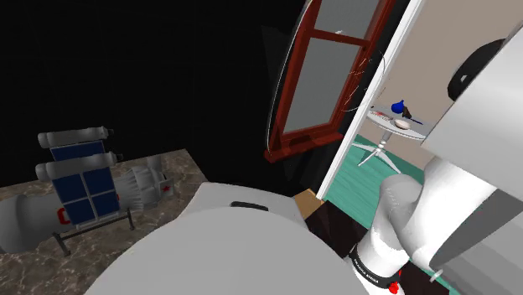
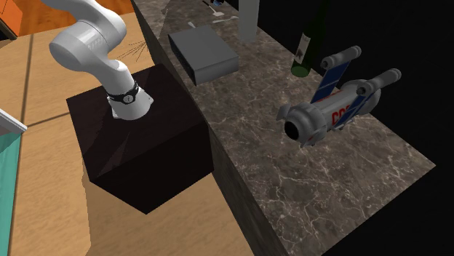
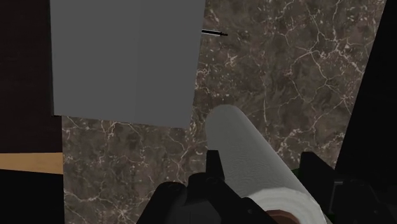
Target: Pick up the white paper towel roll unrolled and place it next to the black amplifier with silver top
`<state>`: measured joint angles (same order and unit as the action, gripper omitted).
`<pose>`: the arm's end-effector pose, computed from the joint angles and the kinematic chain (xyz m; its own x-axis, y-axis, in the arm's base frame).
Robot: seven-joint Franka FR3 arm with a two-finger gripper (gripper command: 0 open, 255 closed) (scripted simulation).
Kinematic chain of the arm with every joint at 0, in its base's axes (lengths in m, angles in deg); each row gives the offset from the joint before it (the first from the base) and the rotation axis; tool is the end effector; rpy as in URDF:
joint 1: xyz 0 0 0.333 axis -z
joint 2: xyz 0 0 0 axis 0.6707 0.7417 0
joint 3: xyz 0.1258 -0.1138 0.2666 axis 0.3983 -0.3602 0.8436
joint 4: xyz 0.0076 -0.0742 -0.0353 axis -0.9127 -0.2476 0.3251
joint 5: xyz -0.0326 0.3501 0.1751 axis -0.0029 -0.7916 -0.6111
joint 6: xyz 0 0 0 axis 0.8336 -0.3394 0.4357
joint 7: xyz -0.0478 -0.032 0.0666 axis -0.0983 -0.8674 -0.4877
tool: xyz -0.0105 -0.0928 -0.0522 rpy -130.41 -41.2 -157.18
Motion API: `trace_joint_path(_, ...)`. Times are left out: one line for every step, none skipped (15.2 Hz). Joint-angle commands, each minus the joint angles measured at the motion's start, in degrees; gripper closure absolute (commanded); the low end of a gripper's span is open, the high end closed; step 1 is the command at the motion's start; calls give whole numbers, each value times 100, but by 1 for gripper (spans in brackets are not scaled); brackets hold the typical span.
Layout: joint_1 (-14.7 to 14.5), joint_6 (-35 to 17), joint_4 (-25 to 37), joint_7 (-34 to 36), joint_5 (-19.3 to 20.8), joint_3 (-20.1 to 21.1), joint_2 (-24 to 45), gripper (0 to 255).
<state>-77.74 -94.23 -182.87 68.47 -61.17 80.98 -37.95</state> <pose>0.0830 0.5387 0.5481 0.9997 -0.0193 0.0116 -0.0189 -0.9993 -0.0317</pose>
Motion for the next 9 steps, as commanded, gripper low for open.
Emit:
trace_joint_path(-8, -153, -153, 7, -5, 10, -4, 255)
trace_joint_path(-10, -230, -226, 9, -3, 14, 1, 255)
trace_joint_path(-12, -307, -298, 12, 0, 18, 7, 255)
trace_joint_path(-14, -383, -368, 15, 4, 23, 16, 255)
trace_joint_path(-16, -460, -437, 20, 10, 28, 26, 255)
trace_joint_path(-18, -536, -505, 26, 17, 33, 37, 255)
trace_joint_path(-20, -613, -572, 32, 25, 39, 51, 255)
trace_joint_path(-22, -689, -637, 40, 35, 45, 66, 255)
trace_joint_path(-24, -765, -700, 49, 46, 52, 83, 255)
